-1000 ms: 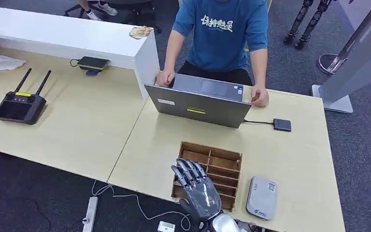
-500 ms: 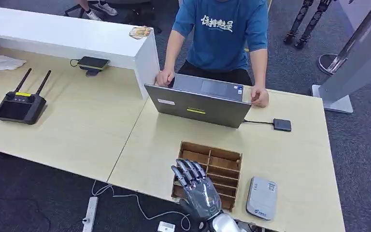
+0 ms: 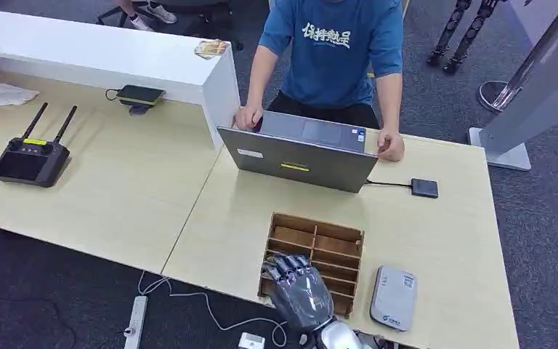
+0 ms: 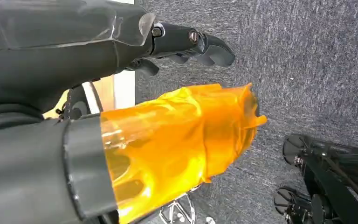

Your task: Pass the card to the sensor for recognition and then transmit it.

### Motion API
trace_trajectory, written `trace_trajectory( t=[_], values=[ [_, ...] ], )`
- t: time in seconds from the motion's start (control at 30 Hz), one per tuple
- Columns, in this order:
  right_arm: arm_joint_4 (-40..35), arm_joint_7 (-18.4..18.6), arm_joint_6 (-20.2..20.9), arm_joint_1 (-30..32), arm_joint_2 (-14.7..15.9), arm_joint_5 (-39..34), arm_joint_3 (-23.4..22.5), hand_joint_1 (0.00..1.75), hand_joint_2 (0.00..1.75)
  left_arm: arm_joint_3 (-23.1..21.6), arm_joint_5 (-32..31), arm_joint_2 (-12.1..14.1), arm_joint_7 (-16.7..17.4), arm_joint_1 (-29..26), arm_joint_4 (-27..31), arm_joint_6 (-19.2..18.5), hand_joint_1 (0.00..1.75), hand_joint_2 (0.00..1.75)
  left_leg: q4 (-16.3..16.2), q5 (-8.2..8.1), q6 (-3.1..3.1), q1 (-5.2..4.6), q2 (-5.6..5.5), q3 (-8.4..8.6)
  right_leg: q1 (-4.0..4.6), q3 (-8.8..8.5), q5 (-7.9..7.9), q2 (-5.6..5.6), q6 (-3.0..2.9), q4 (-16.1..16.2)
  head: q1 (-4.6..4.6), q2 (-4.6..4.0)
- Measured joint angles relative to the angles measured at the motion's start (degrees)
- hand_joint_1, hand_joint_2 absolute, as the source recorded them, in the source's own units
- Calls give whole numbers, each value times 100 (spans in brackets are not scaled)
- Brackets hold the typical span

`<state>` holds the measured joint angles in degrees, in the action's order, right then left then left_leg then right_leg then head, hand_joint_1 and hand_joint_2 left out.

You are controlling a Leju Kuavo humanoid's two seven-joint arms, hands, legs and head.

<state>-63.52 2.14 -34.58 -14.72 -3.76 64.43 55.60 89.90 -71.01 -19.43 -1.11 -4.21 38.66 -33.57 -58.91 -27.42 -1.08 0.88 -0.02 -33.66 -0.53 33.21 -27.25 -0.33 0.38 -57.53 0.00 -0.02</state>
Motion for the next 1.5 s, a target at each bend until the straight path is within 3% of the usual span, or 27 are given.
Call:
trace_trajectory(
  t=[0.2,0.77,0.93,1.03,1.13,1.27,1.4,1.5],
  values=[
    [0,-66,0,-14,0,-107,0,173,175,0,0,0,2,0,0,4,0,0,0,0,0,0,0,0,0,0,0,0,0,0,-2,0],
    [-4,-173,-22,-21,0,-216,0,169,175,0,7,-2,2,0,0,17,0,0,0,0,0,0,0,0,0,0,0,0,0,0,-2,0],
    [-28,-284,-265,9,-2,-328,0,175,175,0,-7,-2,-11,0,0,17,0,0,0,0,0,0,0,0,0,0,0,0,0,0,-2,0],
    [-245,-665,-470,166,-20,-253,-101,175,175,0,-31,-2,-31,-1,0,15,0,0,0,0,0,0,-1,0,0,0,0,0,0,0,-2,0],
    [-812,-1395,-509,529,-190,-175,-687,175,175,0,-85,-2,-48,-2,0,13,0,0,0,0,0,-1,-2,-4,0,5,-2,0,-1,0,-4,0],
    [-1251,-1616,-538,756,-337,-203,-1220,175,175,0,-120,-2,-81,-2,0,7,0,0,1,-1,0,1,-1,-3,1,3,-3,-1,-2,0,-4,0],
    [-1728,-2288,-538,935,-557,-448,-1813,175,175,0,-223,-2,-105,-2,0,0,0,0,1,0,0,0,-1,-2,0,3,-1,-1,-2,0,-4,0],
    [-1987,-2395,-536,937,-735,-586,-2239,175,175,0,-271,-2,-131,-1,0,0,0,0,1,0,0,0,-2,2,0,-1,0,-2,-3,0,-2,0]
  ],
)
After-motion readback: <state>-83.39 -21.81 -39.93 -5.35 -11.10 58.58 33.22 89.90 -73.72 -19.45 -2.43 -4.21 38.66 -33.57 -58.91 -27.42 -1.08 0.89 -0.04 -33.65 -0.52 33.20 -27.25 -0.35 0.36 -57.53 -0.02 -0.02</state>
